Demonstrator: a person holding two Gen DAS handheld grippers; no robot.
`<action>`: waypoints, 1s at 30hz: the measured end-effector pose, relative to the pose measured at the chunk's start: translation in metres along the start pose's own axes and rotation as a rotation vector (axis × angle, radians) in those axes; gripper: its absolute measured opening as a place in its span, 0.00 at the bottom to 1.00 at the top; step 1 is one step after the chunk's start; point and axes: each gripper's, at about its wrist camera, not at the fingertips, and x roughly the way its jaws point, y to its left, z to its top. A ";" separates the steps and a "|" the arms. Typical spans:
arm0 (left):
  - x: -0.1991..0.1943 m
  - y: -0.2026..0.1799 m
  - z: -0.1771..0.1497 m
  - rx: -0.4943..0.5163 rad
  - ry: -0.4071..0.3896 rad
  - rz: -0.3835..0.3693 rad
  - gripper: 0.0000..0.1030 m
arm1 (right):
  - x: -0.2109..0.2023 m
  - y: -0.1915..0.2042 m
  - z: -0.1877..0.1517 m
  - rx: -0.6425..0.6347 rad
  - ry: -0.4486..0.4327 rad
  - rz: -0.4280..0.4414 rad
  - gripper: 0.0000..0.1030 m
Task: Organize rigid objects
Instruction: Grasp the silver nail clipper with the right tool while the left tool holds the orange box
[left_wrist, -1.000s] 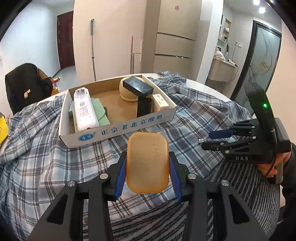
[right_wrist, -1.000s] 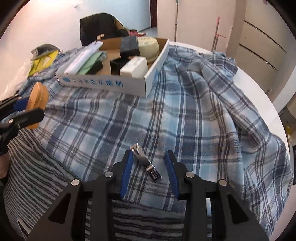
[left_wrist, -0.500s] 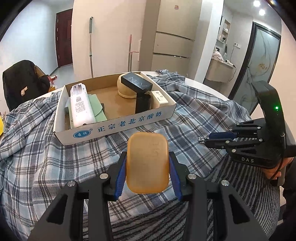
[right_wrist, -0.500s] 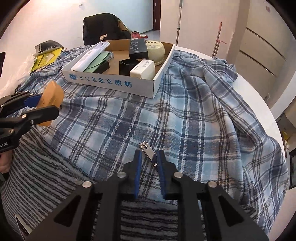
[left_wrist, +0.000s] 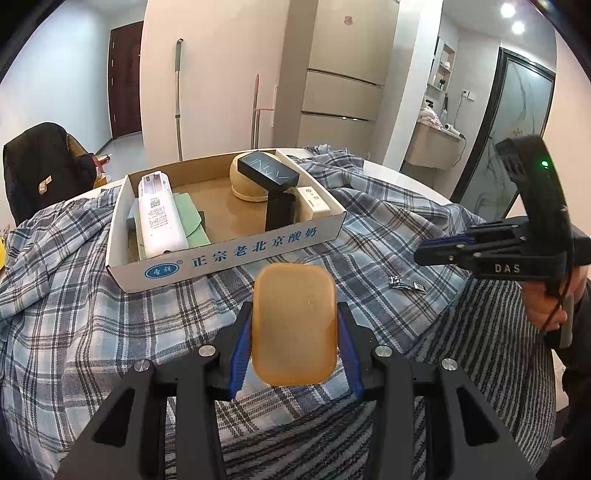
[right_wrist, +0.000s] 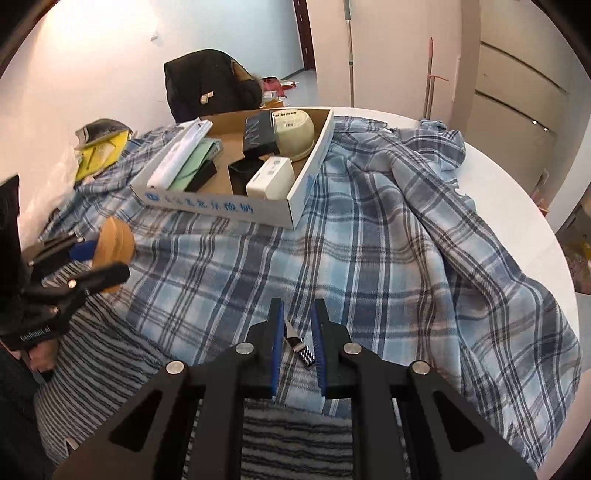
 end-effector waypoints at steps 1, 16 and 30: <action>-0.001 0.000 0.000 0.000 -0.004 -0.002 0.43 | 0.002 0.000 0.001 -0.009 0.008 0.005 0.13; 0.001 0.000 -0.001 0.003 0.009 -0.014 0.43 | 0.033 0.008 -0.005 -0.126 0.095 0.026 0.20; 0.003 0.001 -0.002 -0.005 0.017 -0.016 0.43 | 0.040 0.025 -0.006 -0.221 0.084 -0.045 0.09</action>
